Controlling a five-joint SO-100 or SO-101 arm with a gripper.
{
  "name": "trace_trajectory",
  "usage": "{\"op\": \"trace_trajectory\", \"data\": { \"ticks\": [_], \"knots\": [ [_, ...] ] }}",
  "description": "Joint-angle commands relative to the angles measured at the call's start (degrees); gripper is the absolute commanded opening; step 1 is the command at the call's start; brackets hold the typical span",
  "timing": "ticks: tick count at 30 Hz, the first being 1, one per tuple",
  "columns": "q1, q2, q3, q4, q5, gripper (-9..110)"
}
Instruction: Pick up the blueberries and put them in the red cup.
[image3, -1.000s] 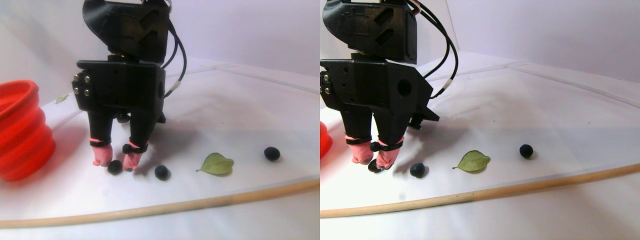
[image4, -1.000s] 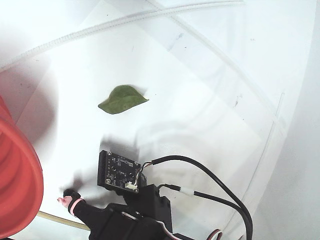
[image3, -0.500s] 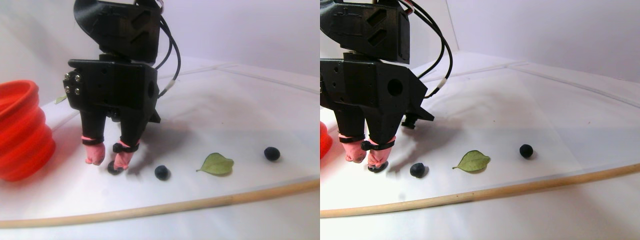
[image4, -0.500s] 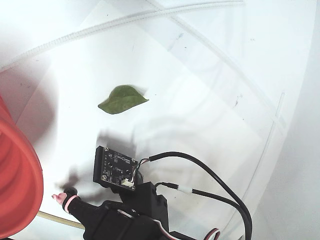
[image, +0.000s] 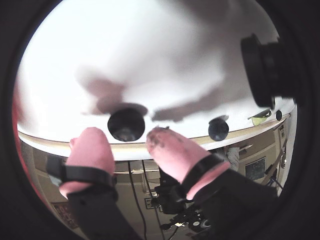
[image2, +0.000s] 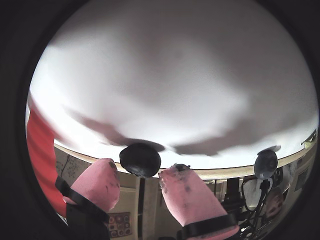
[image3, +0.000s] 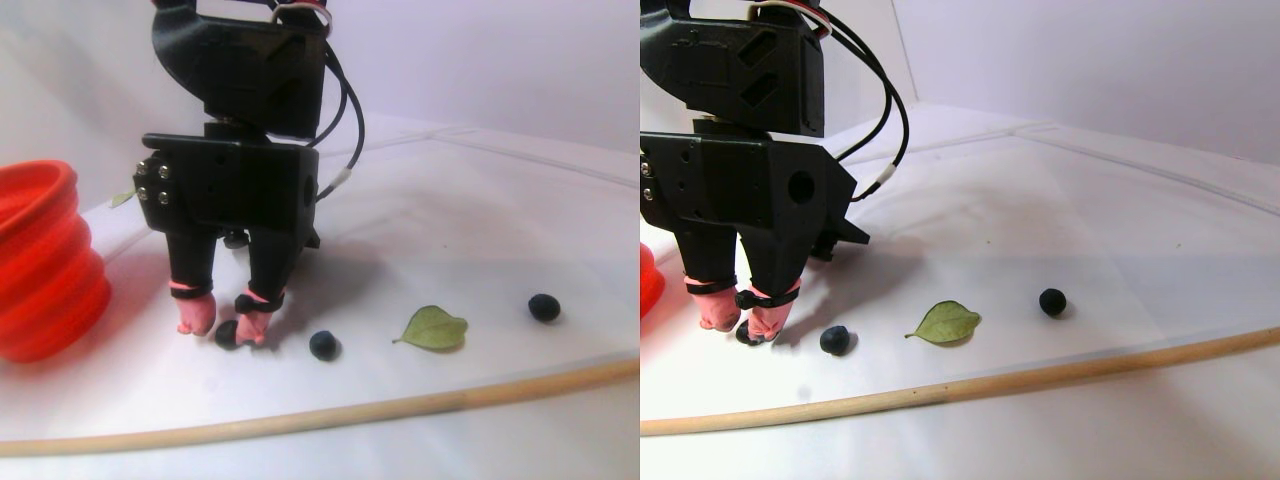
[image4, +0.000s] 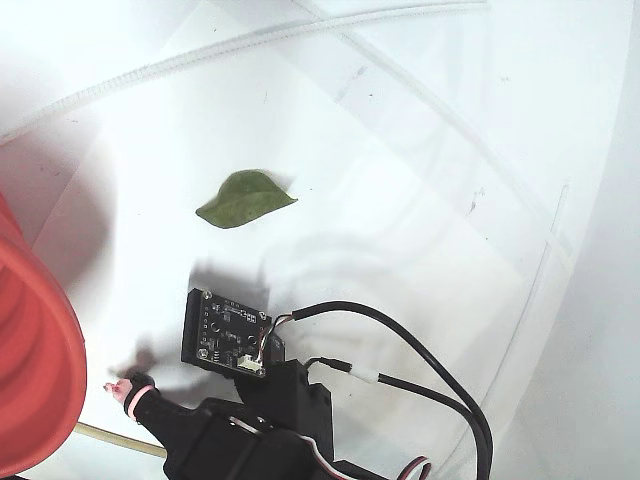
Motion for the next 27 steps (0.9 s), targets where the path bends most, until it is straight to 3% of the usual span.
{"op": "trace_trajectory", "data": {
  "ticks": [1, 27],
  "knots": [
    [0.0, -0.4, 0.9, -0.6, -0.4, 16],
    [0.8, -4.3, -0.9, -4.7, -1.2, 14]
  ]
}}
